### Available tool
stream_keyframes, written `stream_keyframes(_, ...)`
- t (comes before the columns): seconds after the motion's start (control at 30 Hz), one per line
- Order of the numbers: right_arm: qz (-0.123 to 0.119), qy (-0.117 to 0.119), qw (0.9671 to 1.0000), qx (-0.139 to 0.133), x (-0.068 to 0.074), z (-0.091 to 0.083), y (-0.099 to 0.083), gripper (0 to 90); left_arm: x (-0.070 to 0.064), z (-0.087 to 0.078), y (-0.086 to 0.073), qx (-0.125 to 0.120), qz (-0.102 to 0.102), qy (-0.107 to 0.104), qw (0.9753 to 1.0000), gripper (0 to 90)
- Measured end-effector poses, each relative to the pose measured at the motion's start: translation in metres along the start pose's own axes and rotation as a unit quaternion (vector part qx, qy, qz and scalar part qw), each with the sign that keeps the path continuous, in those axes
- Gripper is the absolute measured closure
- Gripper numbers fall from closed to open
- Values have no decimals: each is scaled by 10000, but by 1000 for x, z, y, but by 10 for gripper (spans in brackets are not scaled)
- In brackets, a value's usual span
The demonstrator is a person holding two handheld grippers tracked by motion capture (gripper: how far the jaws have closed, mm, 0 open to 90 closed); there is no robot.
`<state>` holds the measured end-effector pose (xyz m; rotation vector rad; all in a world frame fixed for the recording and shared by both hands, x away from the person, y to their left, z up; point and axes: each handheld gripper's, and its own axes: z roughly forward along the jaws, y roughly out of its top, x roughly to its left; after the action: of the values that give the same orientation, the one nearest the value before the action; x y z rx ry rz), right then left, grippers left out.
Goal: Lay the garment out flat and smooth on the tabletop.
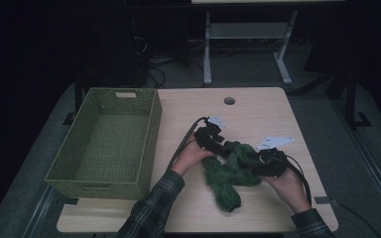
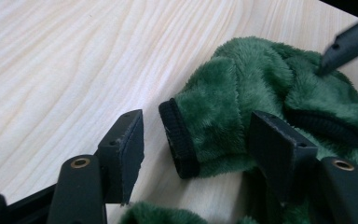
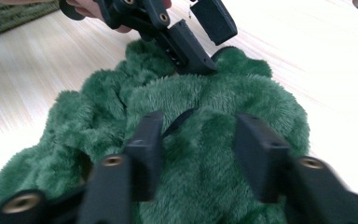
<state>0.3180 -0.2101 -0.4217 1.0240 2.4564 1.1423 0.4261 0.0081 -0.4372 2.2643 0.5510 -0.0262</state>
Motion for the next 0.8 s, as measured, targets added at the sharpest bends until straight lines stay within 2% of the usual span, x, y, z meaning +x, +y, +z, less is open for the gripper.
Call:
stream_keyframes(0.1, -14, -51, 10000, -15, -1, -3, -3, 759, 0, 4, 2, 42, 169, -81, 9998, 580)
stream_keyframes(0.2, -34, -89, 9999, -54, -4, -8, -6, 870, -3, 7, 4, 134, 282, -120, 9994, 768)
stream_keyframes(0.3, -36, -114, 9999, -93, -7, -12, -8, 897, -3, 7, 4, 179, 256, -153, 9994, 840)
stream_keyframes(0.4, -23, -148, 9998, -136, -9, -15, -9, 898, -2, 2, 4, 192, 212, -144, 9995, 870)
stream_keyframes(0.43, 6, -146, 9998, -151, -9, -16, -9, 881, -2, 0, 4, 168, 213, -131, 9995, 871)
stream_keyframes(0.47, 37, -114, 9997, -195, -10, -18, -9, 769, -1, -3, 4, 149, 208, -125, 9996, 872)
stream_keyframes(0.57, 40, -93, 9997, -227, -5, -17, -4, 571, -3, -10, 5, 171, 187, -79, 9996, 875)
stream_keyframes(0.7, 28, -33, 9995, -323, 4, -11, 6, 497, -6, -20, 3, 194, 179, -7, 9997, 876)
stream_keyframes(0.8, 29, -39, 9998, -204, 9, 1, 10, 437, -8, -29, 1, 149, 131, 44, 9998, 877)
